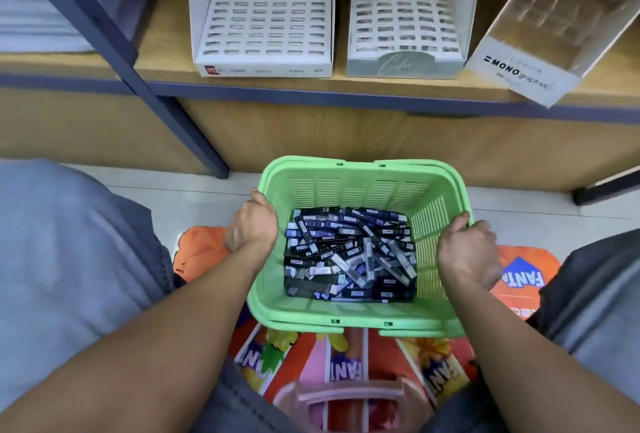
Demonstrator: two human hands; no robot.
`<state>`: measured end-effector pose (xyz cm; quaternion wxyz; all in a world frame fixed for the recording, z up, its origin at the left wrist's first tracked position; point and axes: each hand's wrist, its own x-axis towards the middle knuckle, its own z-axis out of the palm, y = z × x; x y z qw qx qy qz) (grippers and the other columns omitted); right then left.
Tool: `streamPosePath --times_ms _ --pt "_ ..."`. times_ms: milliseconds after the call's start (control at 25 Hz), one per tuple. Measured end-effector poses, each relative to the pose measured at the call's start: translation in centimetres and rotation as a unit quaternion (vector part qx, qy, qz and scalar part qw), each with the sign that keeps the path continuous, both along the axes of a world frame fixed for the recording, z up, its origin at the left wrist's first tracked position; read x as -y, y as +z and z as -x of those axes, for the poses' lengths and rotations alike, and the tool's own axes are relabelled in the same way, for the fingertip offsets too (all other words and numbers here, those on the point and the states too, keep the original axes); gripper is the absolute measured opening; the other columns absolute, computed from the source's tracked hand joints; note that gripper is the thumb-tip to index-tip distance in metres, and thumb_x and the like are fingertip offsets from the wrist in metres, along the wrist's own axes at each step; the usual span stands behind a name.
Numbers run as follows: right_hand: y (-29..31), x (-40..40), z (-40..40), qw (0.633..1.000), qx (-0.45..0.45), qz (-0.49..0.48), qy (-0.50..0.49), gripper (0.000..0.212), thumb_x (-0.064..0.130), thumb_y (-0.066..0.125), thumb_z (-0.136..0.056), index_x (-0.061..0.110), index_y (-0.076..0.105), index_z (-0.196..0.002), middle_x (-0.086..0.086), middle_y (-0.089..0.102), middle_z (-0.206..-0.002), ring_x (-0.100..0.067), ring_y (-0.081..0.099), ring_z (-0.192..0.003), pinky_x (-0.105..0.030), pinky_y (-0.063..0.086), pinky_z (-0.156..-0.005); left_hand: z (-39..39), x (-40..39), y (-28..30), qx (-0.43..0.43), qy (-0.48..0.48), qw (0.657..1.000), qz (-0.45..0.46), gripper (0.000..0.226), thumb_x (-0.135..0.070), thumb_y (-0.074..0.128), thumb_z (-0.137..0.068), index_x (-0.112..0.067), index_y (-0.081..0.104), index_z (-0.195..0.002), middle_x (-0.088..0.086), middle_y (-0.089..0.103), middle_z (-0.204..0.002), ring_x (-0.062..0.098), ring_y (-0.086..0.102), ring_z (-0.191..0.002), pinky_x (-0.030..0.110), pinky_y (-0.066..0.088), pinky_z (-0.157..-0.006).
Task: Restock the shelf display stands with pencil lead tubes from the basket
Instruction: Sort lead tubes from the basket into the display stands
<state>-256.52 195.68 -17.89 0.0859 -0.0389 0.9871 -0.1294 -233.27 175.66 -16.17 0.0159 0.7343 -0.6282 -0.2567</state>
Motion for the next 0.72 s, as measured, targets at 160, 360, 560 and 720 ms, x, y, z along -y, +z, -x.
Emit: streamPosePath --times_ms 160,360,560,720 --pt "0.7 -0.1 -0.7 0.998 -0.029 0.011 0.045 0.042 0.033 0.029 -0.107 0.0 0.051 -0.119 -0.024 0.057 -0.115 -0.04 0.057 -0.1 -0.043 0.038 -0.071 0.5 -0.4 1.4 0.013 -0.025 1.0 0.004 0.06 -0.039 0.017 -0.109 -0.002 0.064 -0.119 0.025 0.065 -0.125 0.041 0.061 -0.115 0.042 0.045 -0.095" --pt "1.7 0.2 -2.4 0.992 -0.037 0.024 0.116 0.052 0.018 0.052 -0.092 -0.003 0.038 -0.138 -0.023 0.047 -0.131 -0.041 0.045 -0.121 -0.052 0.039 -0.097 2.5 -1.3 4.3 0.019 -0.063 0.998 0.001 0.053 -0.022 0.055 -0.096 -0.004 0.035 -0.141 0.016 0.055 -0.136 0.036 0.059 -0.12 0.041 0.045 -0.092" --pt "2.7 2.5 -4.3 0.941 -0.1 -0.005 0.323 0.056 0.0 0.059 -0.082 0.003 0.044 -0.136 -0.017 0.047 -0.133 -0.035 0.05 -0.122 -0.047 0.039 -0.103 1.7 -1.8 3.5 0.093 -0.247 0.947 0.186 0.07 -0.005 0.066 -0.082 -0.005 0.032 -0.143 0.015 0.04 -0.139 0.035 0.044 -0.128 0.048 0.039 -0.104" --pt "0.8 5.0 -6.6 0.911 0.166 -0.048 0.375 0.063 -0.004 0.061 -0.088 0.008 0.038 -0.145 -0.016 0.044 -0.148 -0.034 0.05 -0.132 -0.042 0.045 -0.11 4.5 -3.4 1.7 0.064 -0.46 0.882 0.083 0.063 0.007 0.06 -0.081 -0.005 0.045 -0.141 0.017 0.05 -0.138 0.033 0.051 -0.126 0.045 0.045 -0.107"
